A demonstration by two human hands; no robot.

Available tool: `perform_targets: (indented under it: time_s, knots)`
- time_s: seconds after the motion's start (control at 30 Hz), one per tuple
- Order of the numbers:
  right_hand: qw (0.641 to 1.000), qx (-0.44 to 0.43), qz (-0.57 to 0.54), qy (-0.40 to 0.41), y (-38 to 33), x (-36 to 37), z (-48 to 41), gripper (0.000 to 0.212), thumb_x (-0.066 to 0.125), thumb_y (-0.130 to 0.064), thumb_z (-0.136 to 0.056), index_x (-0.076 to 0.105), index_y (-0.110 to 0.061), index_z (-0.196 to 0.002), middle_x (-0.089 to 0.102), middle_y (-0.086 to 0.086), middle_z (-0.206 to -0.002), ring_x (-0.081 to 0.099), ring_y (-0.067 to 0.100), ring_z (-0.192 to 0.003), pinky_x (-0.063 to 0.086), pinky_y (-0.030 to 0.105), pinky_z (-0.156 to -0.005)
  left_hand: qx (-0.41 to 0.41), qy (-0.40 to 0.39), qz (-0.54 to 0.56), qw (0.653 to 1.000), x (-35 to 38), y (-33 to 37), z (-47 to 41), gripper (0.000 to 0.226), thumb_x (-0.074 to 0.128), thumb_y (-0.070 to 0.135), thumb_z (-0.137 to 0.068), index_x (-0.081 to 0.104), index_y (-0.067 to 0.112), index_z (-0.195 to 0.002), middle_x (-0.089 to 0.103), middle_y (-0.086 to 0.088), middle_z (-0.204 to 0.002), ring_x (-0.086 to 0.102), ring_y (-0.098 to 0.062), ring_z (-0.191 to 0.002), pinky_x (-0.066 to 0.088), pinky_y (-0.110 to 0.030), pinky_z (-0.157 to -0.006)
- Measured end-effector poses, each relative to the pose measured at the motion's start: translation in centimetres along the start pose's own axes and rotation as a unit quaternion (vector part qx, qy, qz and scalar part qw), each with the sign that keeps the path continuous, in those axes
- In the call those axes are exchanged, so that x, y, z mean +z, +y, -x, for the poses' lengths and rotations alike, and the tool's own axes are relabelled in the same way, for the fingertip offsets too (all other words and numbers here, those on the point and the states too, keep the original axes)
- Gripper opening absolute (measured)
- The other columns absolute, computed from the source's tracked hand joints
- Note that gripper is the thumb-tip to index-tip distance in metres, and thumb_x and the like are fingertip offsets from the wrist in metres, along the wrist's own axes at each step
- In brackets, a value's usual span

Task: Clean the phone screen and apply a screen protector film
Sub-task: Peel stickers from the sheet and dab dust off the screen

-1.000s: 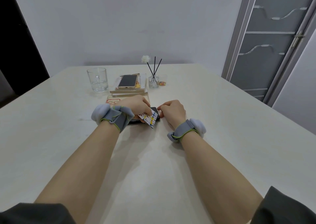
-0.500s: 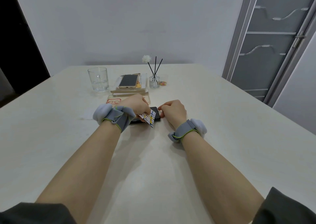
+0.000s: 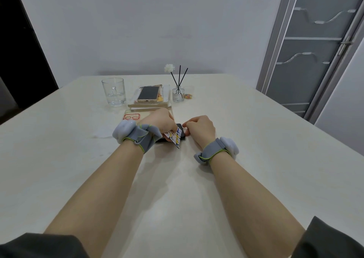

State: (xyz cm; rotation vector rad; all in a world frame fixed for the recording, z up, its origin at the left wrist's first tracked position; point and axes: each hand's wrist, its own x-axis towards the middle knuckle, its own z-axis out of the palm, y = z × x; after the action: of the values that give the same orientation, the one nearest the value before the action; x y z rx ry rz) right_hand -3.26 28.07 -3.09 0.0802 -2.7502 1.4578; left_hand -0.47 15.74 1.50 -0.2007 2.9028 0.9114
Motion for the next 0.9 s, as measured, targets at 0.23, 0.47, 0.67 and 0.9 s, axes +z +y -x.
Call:
perform_targets:
  time_s: [0.23,0.47,0.67,0.9]
  knots:
    - [1.000,0.000,0.000,0.001,-0.1,0.0,0.1,0.029,0.052,-0.011,-0.080,0.077,-0.018,-0.093,0.069,0.002,-0.071,0.061,0.022,-0.102,0.040,0.040,-0.103,-0.008,0.009,-0.005,1.000,-0.2,-0.3,-0.3,0.012,0.059,0.009,-0.084,0.050,0.006,-0.090,0.056,-0.017,-0.081,0.048,-0.024,-0.072,0.041,-0.030,-0.069]
    - [1.000,-0.002,-0.003,0.002,0.0,0.0,0.1,0.029,0.051,-0.010,-0.081,0.077,-0.017,-0.092,0.069,0.002,-0.071,0.062,0.022,-0.100,0.040,0.040,-0.103,-0.002,0.006,0.031,1.000,0.2,-0.1,-0.4,0.010,0.060,0.007,-0.083,0.051,0.009,-0.078,0.056,-0.014,-0.070,0.050,-0.025,-0.069,0.042,-0.027,-0.056]
    - [1.000,0.001,-0.011,-0.002,0.0,-0.1,0.2,0.030,0.050,-0.010,-0.081,0.077,-0.017,-0.093,0.070,0.002,-0.073,0.061,0.020,-0.099,0.039,0.039,-0.104,-0.044,0.054,0.016,0.997,-0.8,-2.0,-1.4,0.038,0.055,0.002,-0.085,0.029,0.019,-0.063,0.043,-0.012,-0.085,0.039,-0.019,-0.079,0.031,-0.030,-0.070]
    - [1.000,-0.003,0.009,-0.005,-0.1,0.1,0.2,0.031,0.049,-0.010,-0.080,0.077,-0.016,-0.092,0.072,0.004,-0.080,0.063,0.025,-0.099,0.039,0.040,-0.104,-0.059,0.056,0.044,0.996,-0.6,-2.6,-1.7,0.020,0.057,0.004,-0.085,0.044,0.011,-0.072,0.052,-0.015,-0.085,0.047,-0.021,-0.078,0.037,-0.031,-0.070]
